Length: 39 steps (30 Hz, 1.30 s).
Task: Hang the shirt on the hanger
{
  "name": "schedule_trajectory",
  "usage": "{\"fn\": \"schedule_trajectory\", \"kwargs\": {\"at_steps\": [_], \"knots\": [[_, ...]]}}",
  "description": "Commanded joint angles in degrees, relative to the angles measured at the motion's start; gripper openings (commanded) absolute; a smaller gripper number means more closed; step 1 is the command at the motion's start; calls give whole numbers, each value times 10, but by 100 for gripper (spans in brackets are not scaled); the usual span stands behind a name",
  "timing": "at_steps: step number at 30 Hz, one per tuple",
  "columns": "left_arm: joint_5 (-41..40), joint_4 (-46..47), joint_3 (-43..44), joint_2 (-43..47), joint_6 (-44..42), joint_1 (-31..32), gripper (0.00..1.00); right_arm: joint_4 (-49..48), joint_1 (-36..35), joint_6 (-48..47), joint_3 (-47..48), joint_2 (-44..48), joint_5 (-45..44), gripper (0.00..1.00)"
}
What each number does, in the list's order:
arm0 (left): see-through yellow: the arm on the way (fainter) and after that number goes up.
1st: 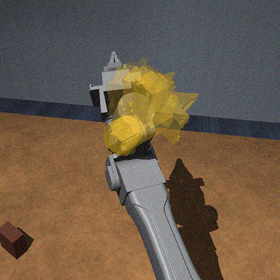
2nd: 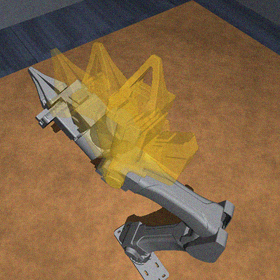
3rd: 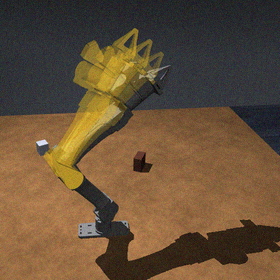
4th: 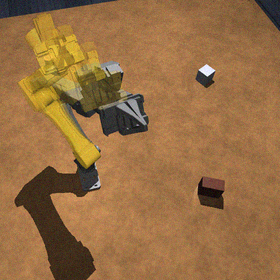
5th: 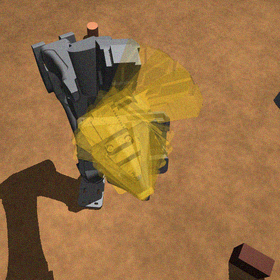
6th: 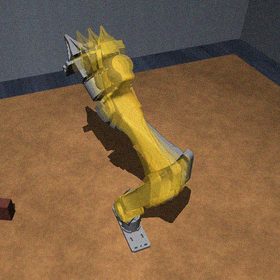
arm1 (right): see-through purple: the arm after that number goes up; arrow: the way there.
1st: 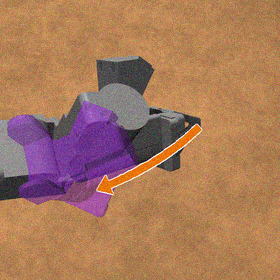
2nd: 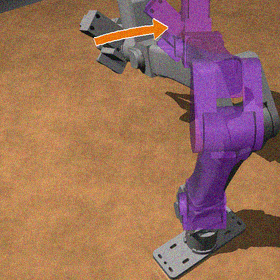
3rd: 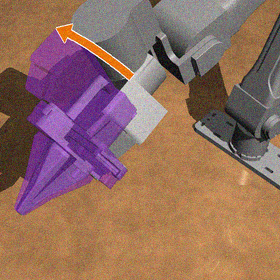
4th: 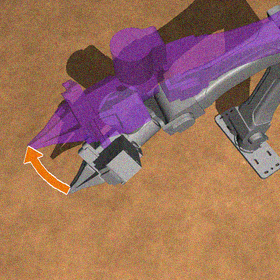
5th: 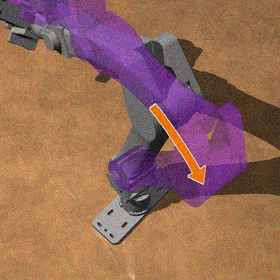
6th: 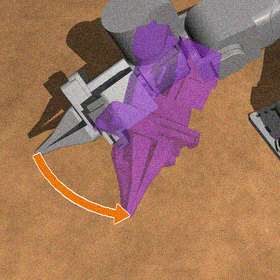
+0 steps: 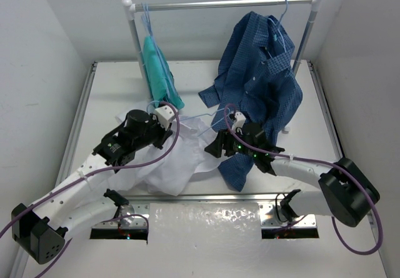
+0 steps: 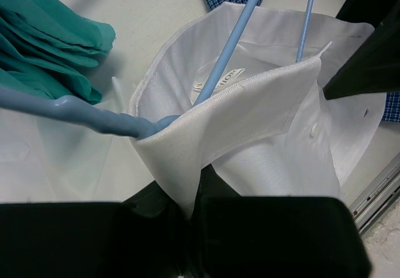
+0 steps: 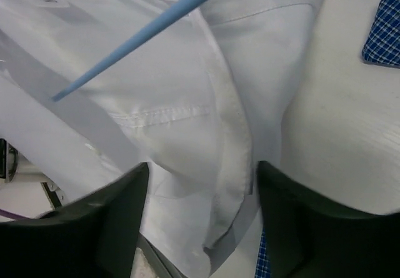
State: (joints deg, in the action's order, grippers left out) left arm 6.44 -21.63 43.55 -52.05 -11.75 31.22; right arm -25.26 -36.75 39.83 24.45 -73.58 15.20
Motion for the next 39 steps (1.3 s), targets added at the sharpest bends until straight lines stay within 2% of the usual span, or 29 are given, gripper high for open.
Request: {"fn": "schedule_trajectory", "kwargs": {"at_steps": [1, 2, 3, 5, 6, 9, 13, 16, 22, 26, 29, 31, 32, 36, 37, 39], "knots": [[-5, 36, 11, 11, 1, 2, 0, -18, -3, 2, 7, -2, -24, 58], [-5, 36, 12, 11, 1, 2, 0, -13, -3, -3, 8, 0, -32, 48], [-5, 35, 12, 12, 1, 2, 0, 5, -3, -5, 10, 2, -49, 27], [1, 31, 12, 15, -6, 2, 0, 39, -2, -15, 10, 17, -70, 2], [6, 28, 11, 19, -13, 1, 0, 56, -3, -19, 10, 25, -88, 0], [30, 18, 1, 41, -63, -2, 0, 135, 7, -41, 18, 62, -148, 0], [72, -33, -15, 64, -192, -2, 0, 245, 19, -57, 40, 114, -290, 0], [35, -68, -27, 57, -285, -1, 0, 281, 25, -60, 52, 160, -358, 0], [-54, -64, -16, 2, -309, 0, 0, 301, 3, -131, 117, 174, -363, 0], [-142, -28, 4, -38, -283, 0, 0, 318, -16, -167, 147, 163, -366, 0], [-145, -38, 31, -66, -247, 1, 0, 282, -48, -201, 151, 144, -319, 0], [-124, -46, 53, -77, -231, 3, 0, 256, -80, -220, 151, 129, -257, 0], [-118, -47, 58, -83, -230, 5, 0, 225, -92, -226, 158, 108, -238, 0], [-76, -51, 69, -89, -243, 13, 0, 209, -151, -285, 207, 48, -154, 0], [-52, -55, 70, -89, -250, 12, 0, 191, -160, -302, 219, 39, -83, 0], [-21, -68, 72, -89, -256, 13, 0, 170, -160, -307, 220, 20, -20, 0]]}}
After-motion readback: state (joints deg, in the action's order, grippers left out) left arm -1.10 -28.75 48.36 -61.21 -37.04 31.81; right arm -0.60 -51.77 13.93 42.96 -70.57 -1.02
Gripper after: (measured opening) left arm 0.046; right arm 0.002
